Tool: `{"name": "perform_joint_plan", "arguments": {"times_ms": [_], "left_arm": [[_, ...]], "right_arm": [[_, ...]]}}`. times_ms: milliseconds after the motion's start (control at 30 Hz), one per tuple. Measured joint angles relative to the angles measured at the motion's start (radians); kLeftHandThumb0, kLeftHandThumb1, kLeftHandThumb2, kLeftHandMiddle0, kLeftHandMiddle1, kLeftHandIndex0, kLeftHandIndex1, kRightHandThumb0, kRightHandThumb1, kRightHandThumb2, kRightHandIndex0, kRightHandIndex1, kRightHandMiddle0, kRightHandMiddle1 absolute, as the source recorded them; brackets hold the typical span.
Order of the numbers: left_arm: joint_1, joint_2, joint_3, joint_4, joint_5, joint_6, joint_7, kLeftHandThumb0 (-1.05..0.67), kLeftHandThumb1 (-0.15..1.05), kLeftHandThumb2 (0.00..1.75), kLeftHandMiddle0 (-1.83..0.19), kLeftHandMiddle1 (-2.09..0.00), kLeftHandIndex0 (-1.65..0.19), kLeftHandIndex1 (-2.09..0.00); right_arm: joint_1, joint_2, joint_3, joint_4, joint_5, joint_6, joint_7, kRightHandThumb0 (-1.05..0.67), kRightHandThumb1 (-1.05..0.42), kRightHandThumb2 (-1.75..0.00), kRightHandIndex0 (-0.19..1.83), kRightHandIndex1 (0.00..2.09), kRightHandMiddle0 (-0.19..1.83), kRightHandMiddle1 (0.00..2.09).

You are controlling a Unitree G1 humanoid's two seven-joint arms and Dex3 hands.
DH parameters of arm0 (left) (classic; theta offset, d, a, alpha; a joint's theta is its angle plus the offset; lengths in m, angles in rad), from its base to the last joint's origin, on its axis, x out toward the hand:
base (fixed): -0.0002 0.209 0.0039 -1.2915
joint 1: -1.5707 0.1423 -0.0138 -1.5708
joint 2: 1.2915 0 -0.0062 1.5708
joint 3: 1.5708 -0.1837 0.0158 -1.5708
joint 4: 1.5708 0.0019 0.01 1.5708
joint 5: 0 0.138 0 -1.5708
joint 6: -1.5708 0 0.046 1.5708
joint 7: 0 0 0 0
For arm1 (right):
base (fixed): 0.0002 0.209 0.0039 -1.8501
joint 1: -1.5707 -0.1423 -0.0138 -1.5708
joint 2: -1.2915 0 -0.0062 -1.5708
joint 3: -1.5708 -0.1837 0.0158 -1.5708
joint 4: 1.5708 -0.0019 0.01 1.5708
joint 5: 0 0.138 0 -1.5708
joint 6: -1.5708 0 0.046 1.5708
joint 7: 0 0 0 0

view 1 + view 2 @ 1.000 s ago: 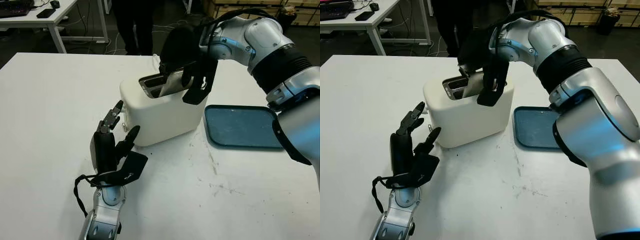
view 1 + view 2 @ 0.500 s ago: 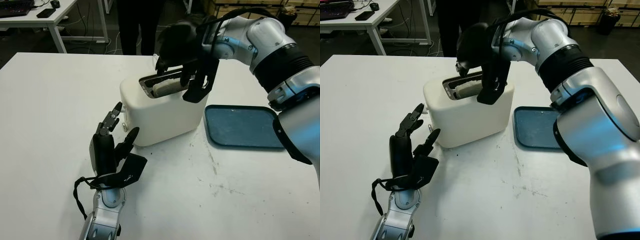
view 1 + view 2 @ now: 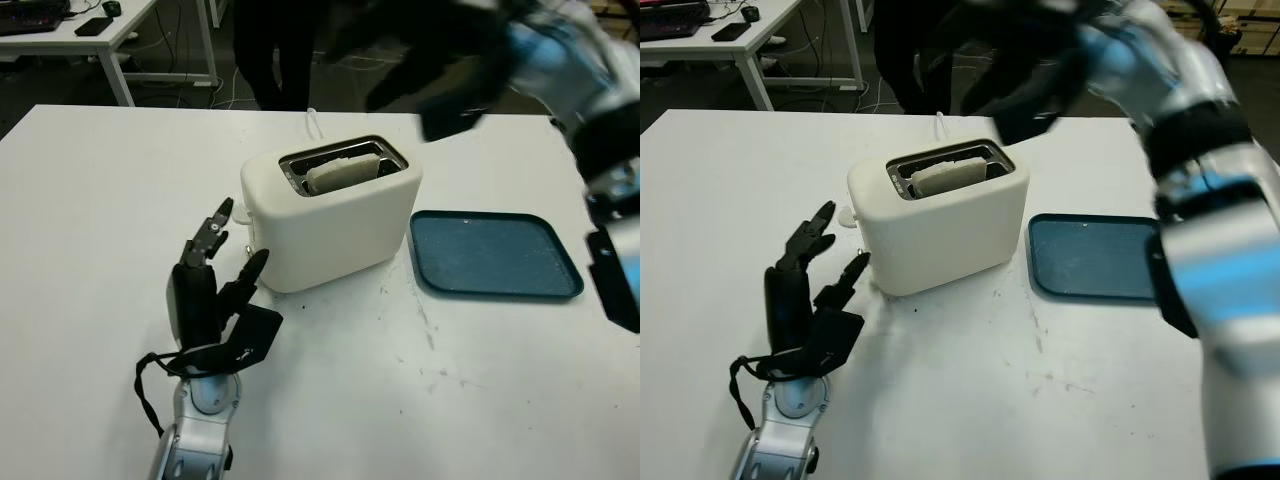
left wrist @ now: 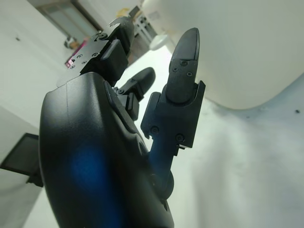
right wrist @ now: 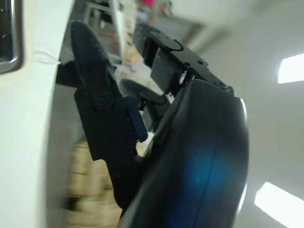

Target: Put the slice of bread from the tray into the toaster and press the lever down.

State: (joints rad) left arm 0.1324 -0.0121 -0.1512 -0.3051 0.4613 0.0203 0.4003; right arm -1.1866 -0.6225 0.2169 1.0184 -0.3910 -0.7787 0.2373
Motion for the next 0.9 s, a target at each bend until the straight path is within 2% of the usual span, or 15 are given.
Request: {"name": "perform_joint_plan", "arguments": {"times_ms": [67,233,333,533,667,767,900], "left_arm": [[0.001,0.016,0.017,-0.031,0.000,0.000,-0.023,-0.44,0.92,0.08,-0.31,-0.77,-0.54,-0.01],[-0.003,0.058,0.064,-0.090,0.006,0.011,-0.081,-0.41,0.91,0.03,-0.35,-0.75,-0.58,-0.03],[-0.017,0.076,0.091,-0.119,0.017,0.034,-0.115,-0.41,0.90,0.02,-0.37,-0.73,-0.60,-0.04],[-0.058,0.168,0.162,-0.143,0.040,0.072,-0.206,-0.41,0.85,0.00,-0.50,-0.65,-0.68,-0.06],[-0.101,0.246,0.200,-0.129,0.041,0.058,-0.249,-0.36,0.77,0.00,-0.59,-0.63,-0.74,-0.08],[-0.133,0.305,0.220,-0.105,0.041,0.028,-0.272,-0.33,0.72,0.00,-0.67,-0.60,-0.82,-0.10],[-0.170,0.381,0.228,-0.086,0.044,0.009,-0.318,-0.17,0.64,0.00,-0.87,-0.55,-0.93,-0.11]], "right_arm": [[0.133,-0.009,-0.082,-0.022,0.110,-0.011,0.002,-0.34,-0.83,0.00,0.97,0.20,0.89,0.00],[0.490,0.021,-0.216,-0.123,0.319,-0.010,0.037,-0.13,-0.84,-0.01,0.96,0.10,0.82,0.00],[0.682,0.074,-0.259,-0.259,0.415,0.034,0.058,-0.17,-0.89,-0.02,0.91,0.06,0.77,0.00],[1.022,0.201,-0.326,-0.608,0.613,0.232,0.085,-0.19,-0.92,-0.07,0.82,0.00,0.73,0.00],[1.130,0.277,-0.334,-0.750,0.648,0.336,0.070,-0.21,-0.92,-0.08,0.82,0.00,0.73,0.00],[1.146,0.303,-0.344,-0.807,0.652,0.403,0.061,-0.21,-0.92,-0.09,0.82,0.00,0.73,0.00],[1.146,0.320,-0.363,-0.819,0.651,0.424,0.064,-0.23,-0.92,-0.10,0.82,0.00,0.74,0.00]]}}
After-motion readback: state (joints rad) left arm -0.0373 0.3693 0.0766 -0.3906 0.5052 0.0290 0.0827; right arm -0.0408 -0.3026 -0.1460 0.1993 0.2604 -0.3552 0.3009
